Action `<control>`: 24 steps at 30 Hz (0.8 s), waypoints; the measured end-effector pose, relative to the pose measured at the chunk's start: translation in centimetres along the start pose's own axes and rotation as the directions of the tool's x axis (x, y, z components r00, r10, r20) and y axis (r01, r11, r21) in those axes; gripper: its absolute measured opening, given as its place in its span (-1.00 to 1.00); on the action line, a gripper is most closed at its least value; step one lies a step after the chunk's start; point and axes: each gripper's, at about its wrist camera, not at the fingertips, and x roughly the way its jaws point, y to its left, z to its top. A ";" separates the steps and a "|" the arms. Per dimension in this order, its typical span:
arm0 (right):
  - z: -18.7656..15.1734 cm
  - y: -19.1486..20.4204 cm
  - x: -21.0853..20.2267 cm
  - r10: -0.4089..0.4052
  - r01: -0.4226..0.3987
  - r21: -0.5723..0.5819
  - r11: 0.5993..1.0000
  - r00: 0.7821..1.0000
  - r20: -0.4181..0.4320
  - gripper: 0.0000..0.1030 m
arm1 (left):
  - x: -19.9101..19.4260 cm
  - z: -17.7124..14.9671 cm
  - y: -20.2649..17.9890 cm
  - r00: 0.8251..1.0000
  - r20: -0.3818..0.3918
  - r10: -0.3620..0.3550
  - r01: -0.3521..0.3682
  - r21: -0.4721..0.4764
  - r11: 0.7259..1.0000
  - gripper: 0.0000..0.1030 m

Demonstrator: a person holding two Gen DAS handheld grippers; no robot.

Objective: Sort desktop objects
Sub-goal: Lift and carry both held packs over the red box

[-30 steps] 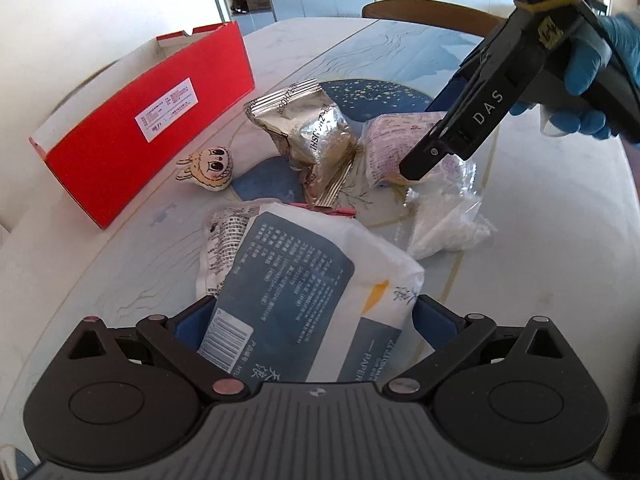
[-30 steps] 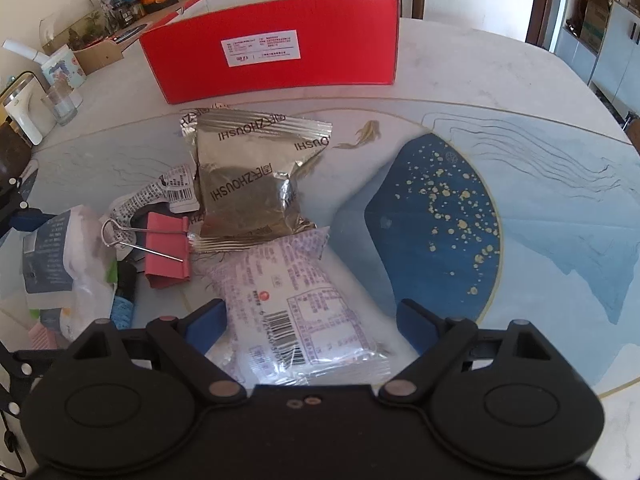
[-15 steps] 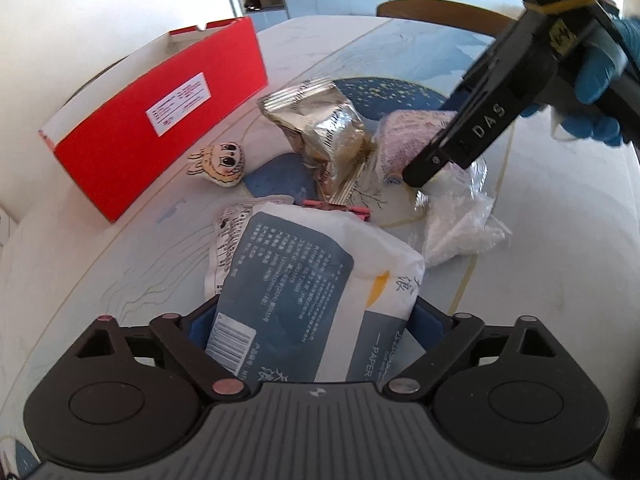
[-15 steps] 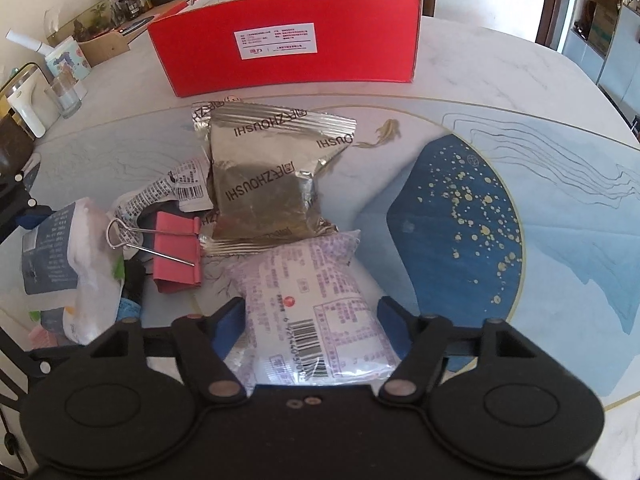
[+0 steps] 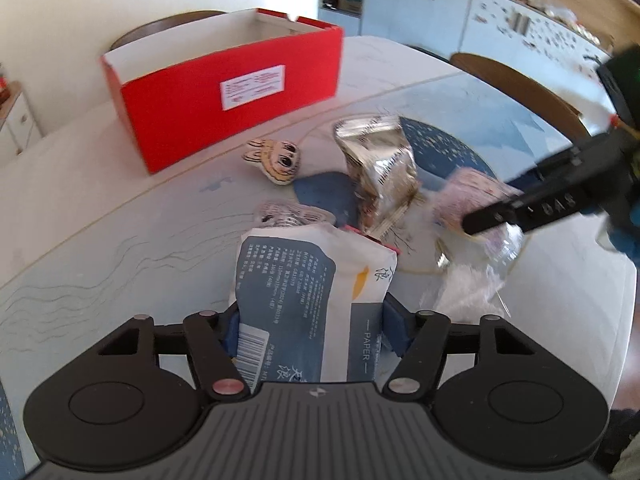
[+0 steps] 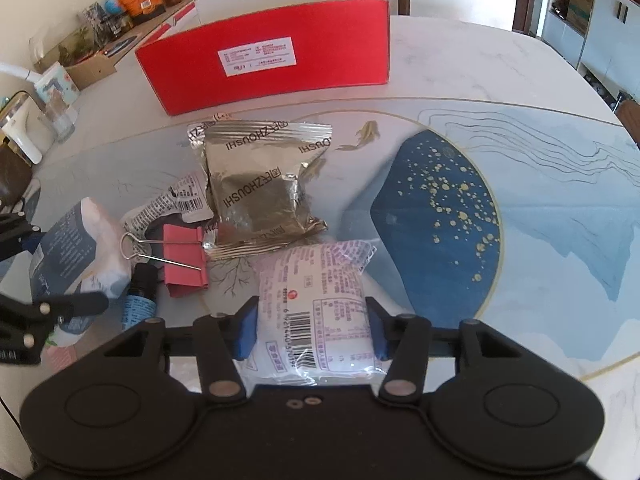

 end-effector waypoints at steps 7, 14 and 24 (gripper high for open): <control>-0.2 -0.2 -1.8 0.013 -0.014 0.019 1.000 1.000 0.024 0.01 | -1.1 0.5 0.5 1.000 0.013 0.007 -0.006 -0.117 0.993 0.23; 1.7 0.1 -4.6 0.063 -0.062 -0.008 0.998 0.995 0.072 0.01 | -3.0 2.2 0.4 0.998 0.036 0.057 -0.049 -0.207 0.977 0.23; 6.6 0.8 -7.5 0.146 -0.138 -0.072 0.988 0.983 0.111 0.01 | -5.0 6.0 1.0 0.994 0.064 0.092 -0.067 -0.326 0.943 0.23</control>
